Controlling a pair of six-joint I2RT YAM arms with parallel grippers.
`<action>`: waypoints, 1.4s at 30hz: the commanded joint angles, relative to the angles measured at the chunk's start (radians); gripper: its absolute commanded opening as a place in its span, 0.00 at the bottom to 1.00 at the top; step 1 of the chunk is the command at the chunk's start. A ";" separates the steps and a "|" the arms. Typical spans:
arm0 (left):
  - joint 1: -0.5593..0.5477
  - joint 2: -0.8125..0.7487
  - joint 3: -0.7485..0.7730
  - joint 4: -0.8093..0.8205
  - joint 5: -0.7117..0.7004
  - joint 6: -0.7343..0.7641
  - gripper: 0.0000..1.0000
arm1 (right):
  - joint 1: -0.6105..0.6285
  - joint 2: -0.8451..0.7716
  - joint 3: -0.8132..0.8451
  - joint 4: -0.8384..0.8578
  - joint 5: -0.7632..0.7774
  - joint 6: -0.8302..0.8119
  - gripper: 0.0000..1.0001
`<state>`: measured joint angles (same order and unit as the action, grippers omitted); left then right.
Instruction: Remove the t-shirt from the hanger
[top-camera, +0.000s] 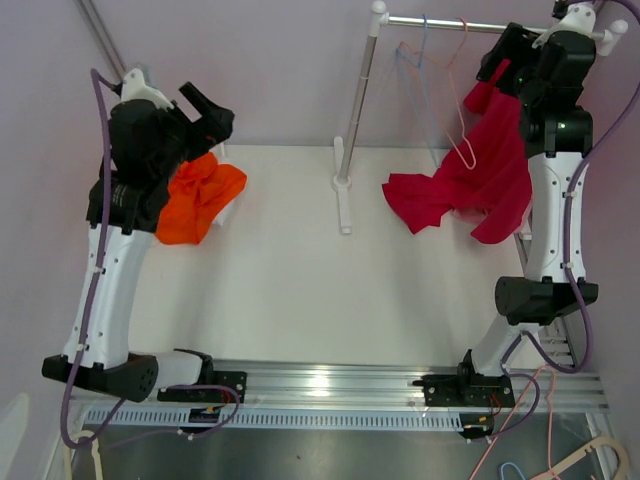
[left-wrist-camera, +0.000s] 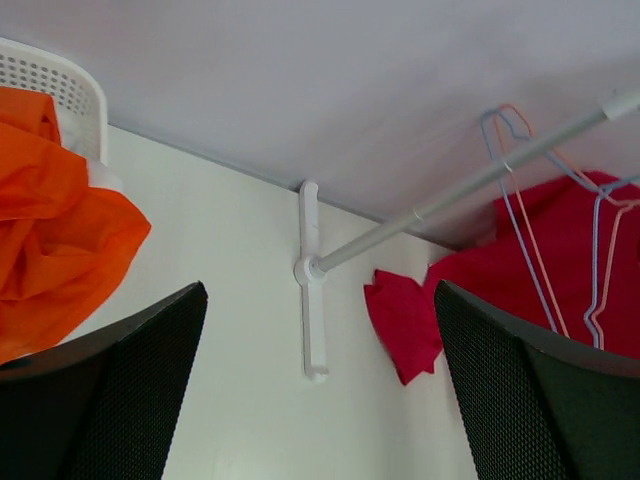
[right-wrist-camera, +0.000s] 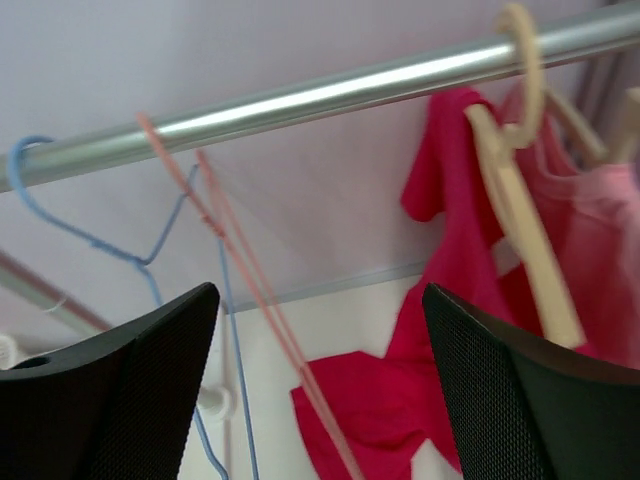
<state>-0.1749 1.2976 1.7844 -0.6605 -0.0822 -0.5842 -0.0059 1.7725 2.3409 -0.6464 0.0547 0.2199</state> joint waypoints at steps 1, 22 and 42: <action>-0.130 -0.049 -0.072 0.047 -0.085 0.050 0.99 | -0.052 0.019 0.035 -0.062 0.111 -0.042 0.86; -0.623 -0.185 -0.483 0.248 -0.307 0.170 1.00 | -0.152 0.269 0.225 0.025 0.062 -0.053 0.79; -0.626 -0.205 -0.484 0.248 -0.280 0.172 1.00 | -0.175 0.257 0.256 0.043 -0.031 -0.011 0.00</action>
<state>-0.7933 1.1248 1.3045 -0.4385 -0.3630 -0.4339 -0.1753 2.0628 2.5530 -0.6605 0.0830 0.1913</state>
